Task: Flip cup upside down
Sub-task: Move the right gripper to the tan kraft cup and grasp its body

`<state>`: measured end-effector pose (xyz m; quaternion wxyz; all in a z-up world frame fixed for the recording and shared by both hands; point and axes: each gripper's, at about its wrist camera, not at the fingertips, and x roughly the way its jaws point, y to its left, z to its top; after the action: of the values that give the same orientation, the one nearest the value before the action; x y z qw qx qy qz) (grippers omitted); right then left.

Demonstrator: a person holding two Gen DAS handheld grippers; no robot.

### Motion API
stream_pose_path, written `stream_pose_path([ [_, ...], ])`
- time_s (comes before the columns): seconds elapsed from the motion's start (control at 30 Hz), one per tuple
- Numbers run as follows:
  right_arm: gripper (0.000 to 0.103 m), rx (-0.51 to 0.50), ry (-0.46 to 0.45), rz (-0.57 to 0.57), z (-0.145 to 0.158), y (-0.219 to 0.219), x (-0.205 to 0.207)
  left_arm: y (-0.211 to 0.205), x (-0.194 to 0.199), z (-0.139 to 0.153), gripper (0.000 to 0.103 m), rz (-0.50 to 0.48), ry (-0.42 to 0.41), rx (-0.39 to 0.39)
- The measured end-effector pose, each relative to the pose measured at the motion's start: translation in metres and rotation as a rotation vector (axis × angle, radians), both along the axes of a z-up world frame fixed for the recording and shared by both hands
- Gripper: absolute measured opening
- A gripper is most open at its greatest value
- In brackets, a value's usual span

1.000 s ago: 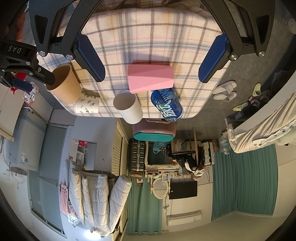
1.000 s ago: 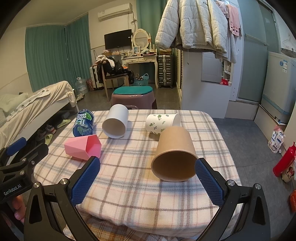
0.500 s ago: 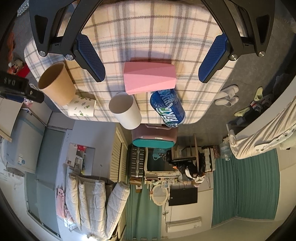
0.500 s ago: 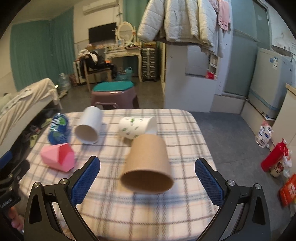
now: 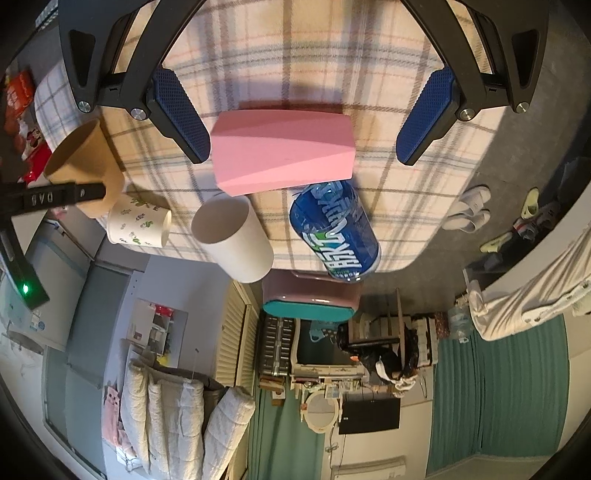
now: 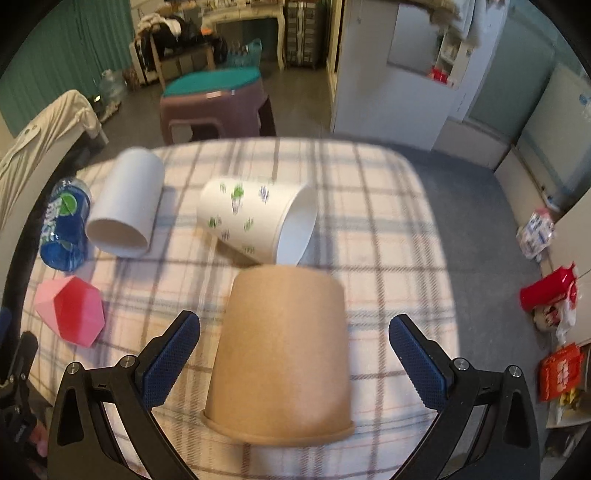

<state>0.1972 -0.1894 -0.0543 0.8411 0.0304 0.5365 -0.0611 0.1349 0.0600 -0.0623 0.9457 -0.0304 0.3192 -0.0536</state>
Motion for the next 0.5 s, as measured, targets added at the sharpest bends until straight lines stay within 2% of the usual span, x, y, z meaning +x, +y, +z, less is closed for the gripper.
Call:
stream_pose_path([
  [0.13,0.102,0.001,0.056,0.005,-0.017,0.005,0.001,0.004,0.009,-0.009,0.103,-0.008,0.016,-0.013],
  [0.2,0.093,0.002,0.074,0.005,-0.020,0.008,0.001,0.007,0.010,-0.012,0.103,-0.009,0.024,-0.023],
  [0.23,0.084,0.004,0.085,0.010,-0.022,0.008,0.001,0.008,0.012,-0.013,0.103,-0.009,0.027,-0.027],
  [0.27,0.081,-0.001,0.093,0.013,-0.024,0.010,0.001,0.009,0.012,-0.013,0.103,-0.007,0.028,-0.029],
  [0.4,0.081,0.005,0.081,0.026,-0.020,0.019,-0.010,0.016,0.009,-0.009,0.103,-0.002,0.015,-0.039],
  [0.5,0.081,0.015,0.061,0.044,-0.005,0.031,-0.023,0.019,0.003,-0.006,0.103,0.000,0.002,-0.048],
])
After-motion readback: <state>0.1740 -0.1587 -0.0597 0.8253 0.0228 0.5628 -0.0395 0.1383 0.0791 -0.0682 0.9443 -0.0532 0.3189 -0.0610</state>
